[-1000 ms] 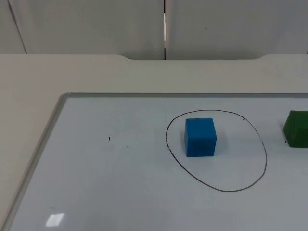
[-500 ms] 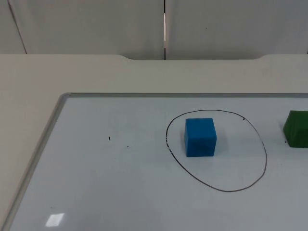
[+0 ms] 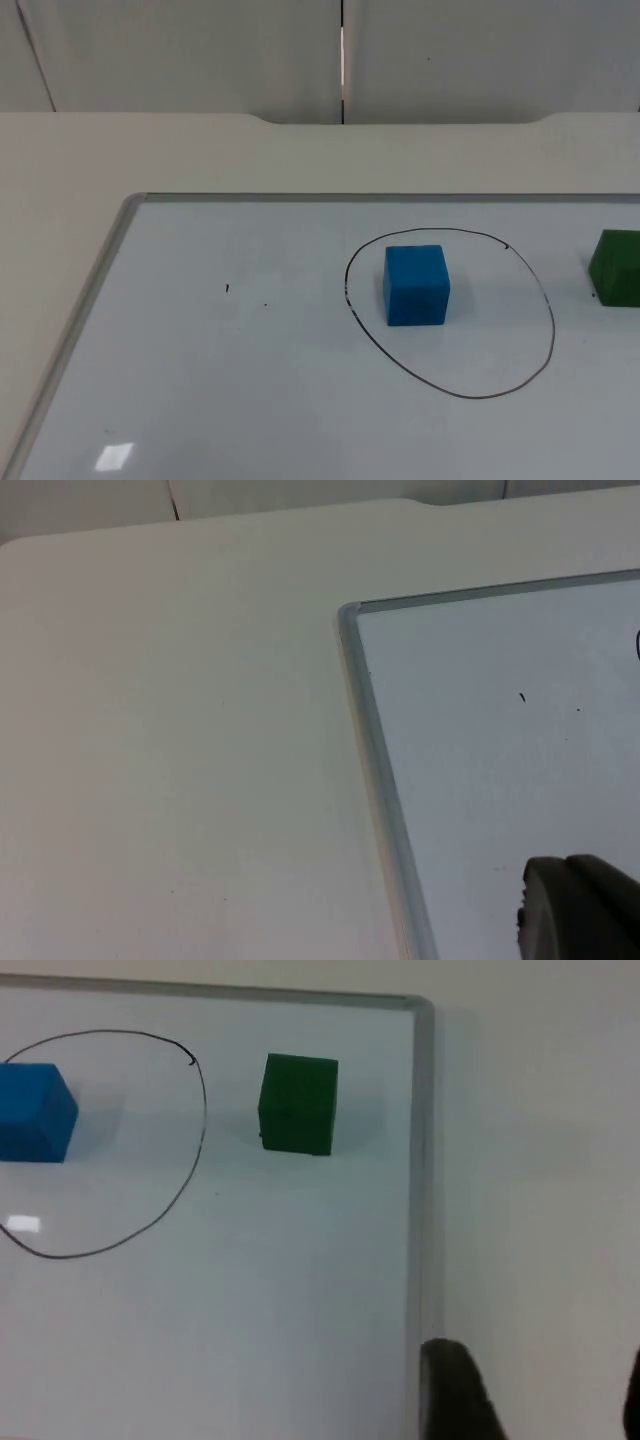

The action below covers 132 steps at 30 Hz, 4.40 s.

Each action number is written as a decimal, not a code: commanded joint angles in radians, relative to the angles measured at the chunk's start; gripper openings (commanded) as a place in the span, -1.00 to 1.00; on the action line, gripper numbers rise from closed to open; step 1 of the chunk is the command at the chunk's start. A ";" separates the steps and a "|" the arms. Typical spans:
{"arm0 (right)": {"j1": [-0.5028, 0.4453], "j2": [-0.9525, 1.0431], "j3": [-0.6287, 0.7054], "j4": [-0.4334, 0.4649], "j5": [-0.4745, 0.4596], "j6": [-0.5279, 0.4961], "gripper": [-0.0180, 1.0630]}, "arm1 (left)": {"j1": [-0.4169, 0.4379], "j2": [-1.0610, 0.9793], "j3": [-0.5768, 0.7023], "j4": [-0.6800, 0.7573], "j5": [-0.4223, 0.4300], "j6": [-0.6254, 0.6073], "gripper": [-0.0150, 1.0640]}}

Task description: Push the two cubes into the marked area.

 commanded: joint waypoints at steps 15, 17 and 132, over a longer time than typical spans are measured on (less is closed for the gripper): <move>-0.004 0.513 -0.231 -0.002 -0.207 -0.005 -0.97 | 0.003 -0.004 0.004 -0.008 -0.003 0.002 -0.98; -0.004 0.594 -0.263 -0.002 -0.222 -0.005 -0.97 | 0.003 -0.004 0.004 -0.008 -0.003 0.002 -0.98; 0.152 1.615 -0.385 0.044 -0.885 0.086 -0.97 | 0.003 -0.004 0.004 -0.006 -0.003 0.000 -0.98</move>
